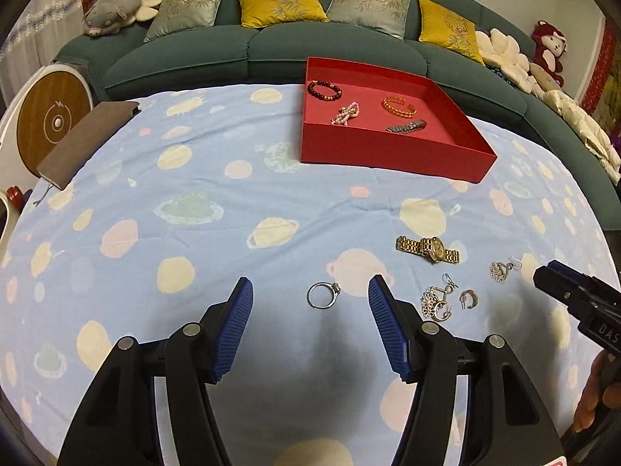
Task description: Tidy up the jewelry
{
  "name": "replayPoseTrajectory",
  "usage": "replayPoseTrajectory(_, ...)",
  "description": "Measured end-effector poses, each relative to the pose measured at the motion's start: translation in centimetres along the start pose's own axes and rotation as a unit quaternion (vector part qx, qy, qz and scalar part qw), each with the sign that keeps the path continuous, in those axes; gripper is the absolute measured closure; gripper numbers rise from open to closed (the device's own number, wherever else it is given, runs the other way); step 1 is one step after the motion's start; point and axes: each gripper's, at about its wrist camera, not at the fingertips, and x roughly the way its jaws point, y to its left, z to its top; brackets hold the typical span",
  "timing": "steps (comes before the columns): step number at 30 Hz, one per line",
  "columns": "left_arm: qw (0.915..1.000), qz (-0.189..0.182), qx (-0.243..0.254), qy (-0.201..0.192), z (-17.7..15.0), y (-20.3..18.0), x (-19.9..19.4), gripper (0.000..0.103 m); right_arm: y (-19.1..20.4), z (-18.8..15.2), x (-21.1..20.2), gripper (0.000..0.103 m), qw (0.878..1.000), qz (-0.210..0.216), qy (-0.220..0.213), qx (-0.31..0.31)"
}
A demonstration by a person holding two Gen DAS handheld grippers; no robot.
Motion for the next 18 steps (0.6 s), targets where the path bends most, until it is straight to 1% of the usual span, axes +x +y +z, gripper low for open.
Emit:
replayPoseTrajectory(2, 0.9999, -0.009, 0.004, 0.002, -0.2, -0.4, 0.2, 0.043, -0.2, -0.7, 0.7, 0.054, 1.0, -0.009, 0.006, -0.007)
replayPoseTrajectory(5, 0.9998, -0.018, 0.009, 0.003, 0.0, -1.1, 0.5, 0.043, -0.4, -0.8, 1.3, 0.054, 1.0, -0.014, 0.005, -0.004)
replayPoseTrajectory(8, 0.9996, -0.022, 0.016, 0.002, 0.1, -1.8, 0.8, 0.041, -0.4, -0.5, 1.5, 0.054, 1.0, -0.01, 0.002, -0.002)
replayPoseTrajectory(12, 0.9995, -0.023, 0.021, 0.006, 0.2, -2.5, 1.5, 0.041, 0.6, -0.3, 1.6, 0.054, 1.0, -0.002, 0.0, -0.02)
replayPoseTrajectory(18, 0.9987, -0.042, 0.025, 0.015, 0.9, -4.4, 3.3, 0.041, 1.2, -0.3, 2.3, 0.054, 1.0, 0.0, 0.014, -0.023)
